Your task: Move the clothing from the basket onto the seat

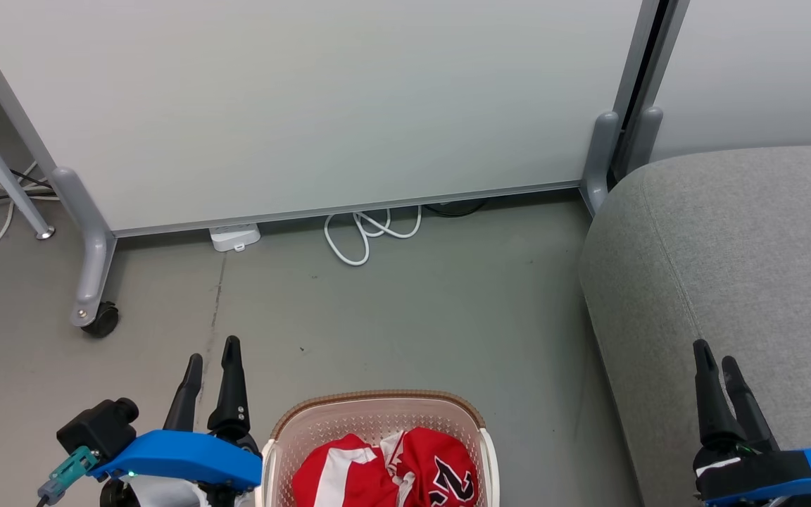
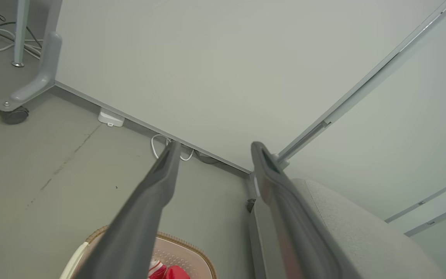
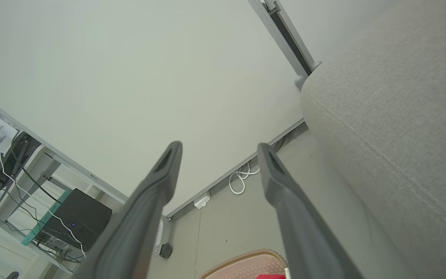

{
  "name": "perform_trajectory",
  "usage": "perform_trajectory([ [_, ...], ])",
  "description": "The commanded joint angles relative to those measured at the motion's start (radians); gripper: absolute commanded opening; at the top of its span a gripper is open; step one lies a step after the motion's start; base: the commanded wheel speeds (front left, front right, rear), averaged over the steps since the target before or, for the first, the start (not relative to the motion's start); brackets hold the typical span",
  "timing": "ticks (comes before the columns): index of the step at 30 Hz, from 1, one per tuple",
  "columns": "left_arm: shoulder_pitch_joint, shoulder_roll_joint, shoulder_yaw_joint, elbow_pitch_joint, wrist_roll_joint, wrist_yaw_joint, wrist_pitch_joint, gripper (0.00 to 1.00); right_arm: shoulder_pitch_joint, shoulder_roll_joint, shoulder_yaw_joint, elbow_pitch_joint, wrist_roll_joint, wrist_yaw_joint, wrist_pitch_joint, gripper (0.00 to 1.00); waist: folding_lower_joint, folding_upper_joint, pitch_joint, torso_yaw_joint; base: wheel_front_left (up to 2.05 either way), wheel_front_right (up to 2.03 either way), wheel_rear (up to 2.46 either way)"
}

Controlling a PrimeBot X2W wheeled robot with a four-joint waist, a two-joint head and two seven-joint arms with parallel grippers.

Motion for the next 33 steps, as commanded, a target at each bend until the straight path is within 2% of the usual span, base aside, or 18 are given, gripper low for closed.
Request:
perform_trajectory([
  [1,-0.016,0.01,-0.01,-0.009,0.032,0.006,-0.01,1.0,0.004,-0.006,0.001,-0.018,-0.04,0.002,-0.012,1.0,-0.0001,0.0,-0.001,0.001,0.0,0.0,0.0],
  [23,-0.015,0.036,-0.101,-0.029,0.263,0.013,-0.074,1.0,0.053,-0.008,-0.01,-0.073,-0.312,0.003,-0.076,1.0,-0.0001,0.0,0.002,0.025,0.0,0.0,0.0],
  [33,-0.003,0.025,-0.115,-0.036,0.336,0.007,-0.099,1.0,0.068,-0.008,-0.014,-0.089,-0.412,0.003,-0.101,1.0,-0.0001,0.0,-0.002,0.031,0.0,0.0,0.0],
])
